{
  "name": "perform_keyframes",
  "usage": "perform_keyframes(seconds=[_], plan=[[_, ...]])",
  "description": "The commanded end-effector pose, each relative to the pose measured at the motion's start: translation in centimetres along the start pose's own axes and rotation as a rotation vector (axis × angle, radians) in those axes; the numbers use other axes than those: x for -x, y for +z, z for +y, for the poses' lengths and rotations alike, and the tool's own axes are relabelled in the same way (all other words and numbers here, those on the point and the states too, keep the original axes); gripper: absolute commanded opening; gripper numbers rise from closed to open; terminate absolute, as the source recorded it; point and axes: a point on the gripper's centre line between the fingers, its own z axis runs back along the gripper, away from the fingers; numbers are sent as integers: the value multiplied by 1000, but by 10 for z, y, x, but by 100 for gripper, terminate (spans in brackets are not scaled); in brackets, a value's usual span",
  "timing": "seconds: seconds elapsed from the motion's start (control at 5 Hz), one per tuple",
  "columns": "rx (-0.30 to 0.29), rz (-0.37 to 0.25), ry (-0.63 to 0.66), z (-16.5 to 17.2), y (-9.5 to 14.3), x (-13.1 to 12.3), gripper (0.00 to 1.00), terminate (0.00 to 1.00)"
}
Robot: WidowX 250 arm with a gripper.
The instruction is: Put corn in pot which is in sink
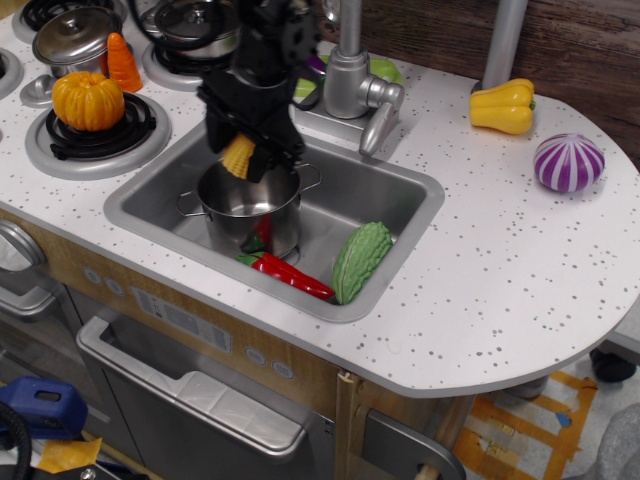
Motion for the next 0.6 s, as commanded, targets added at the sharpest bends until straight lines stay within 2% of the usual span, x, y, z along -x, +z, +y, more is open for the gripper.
perform_keyframes(seconds=[0.0,0.2,0.4], plan=[[-11,-76,37,15,20,-7,100,0],[-11,-76,37,15,20,-7,100,0],[-11,-76,37,15,20,-7,100,100]])
